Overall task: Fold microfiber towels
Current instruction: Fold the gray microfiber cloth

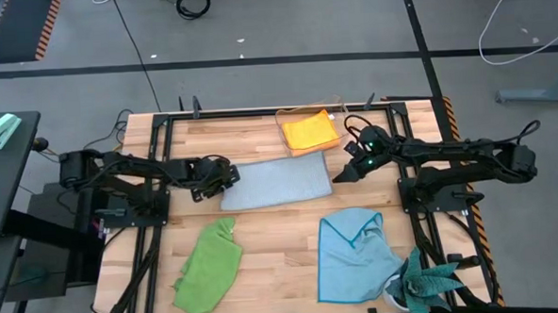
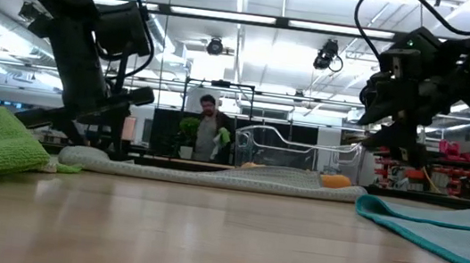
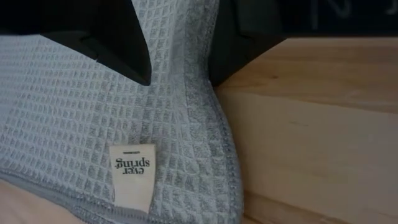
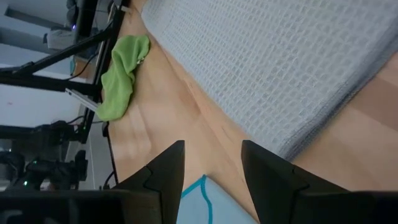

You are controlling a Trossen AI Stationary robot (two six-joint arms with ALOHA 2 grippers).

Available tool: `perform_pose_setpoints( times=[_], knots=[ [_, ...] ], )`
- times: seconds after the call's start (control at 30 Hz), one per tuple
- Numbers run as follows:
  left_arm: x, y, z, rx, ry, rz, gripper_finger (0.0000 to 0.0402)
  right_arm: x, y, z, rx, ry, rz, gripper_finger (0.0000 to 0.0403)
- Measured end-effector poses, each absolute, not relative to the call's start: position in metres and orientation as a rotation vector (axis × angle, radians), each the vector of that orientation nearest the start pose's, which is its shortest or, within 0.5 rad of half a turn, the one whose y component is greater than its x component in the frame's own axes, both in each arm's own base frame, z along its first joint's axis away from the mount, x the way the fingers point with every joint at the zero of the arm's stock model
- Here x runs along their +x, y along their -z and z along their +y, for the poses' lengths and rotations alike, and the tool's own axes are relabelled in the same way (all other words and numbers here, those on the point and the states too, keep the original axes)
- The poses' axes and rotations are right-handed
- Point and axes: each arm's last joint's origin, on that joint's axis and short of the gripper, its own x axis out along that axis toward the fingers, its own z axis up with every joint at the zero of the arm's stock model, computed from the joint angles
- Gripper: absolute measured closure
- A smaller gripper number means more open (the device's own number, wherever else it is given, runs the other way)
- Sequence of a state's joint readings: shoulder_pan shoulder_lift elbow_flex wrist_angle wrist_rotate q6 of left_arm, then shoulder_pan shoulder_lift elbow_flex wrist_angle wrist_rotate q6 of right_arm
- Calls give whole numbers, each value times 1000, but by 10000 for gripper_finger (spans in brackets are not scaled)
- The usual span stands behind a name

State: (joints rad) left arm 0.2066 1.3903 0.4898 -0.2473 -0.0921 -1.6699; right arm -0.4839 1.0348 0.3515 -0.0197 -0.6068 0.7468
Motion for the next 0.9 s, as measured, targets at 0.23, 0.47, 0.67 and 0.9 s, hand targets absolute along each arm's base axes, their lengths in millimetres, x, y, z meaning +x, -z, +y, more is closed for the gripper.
perform_pose_setpoints(
  times=[0.23, 0.47, 0.67, 0.9],
  knots=[
    [205, -119, 46, -1515, -1170, 659, 294, 172, -163, -64, 1068, 92, 649, 237],
    [205, -119, 46, -1497, -1167, 657, 384, 173, -163, -63, 1058, 93, 652, 237],
    [207, -120, 46, -1433, -1127, 663, 375, 173, -163, -63, 1058, 93, 652, 238],
    [216, -135, 44, -1320, -1087, 580, 389, 173, -163, -63, 1065, 97, 652, 238]
  ],
)
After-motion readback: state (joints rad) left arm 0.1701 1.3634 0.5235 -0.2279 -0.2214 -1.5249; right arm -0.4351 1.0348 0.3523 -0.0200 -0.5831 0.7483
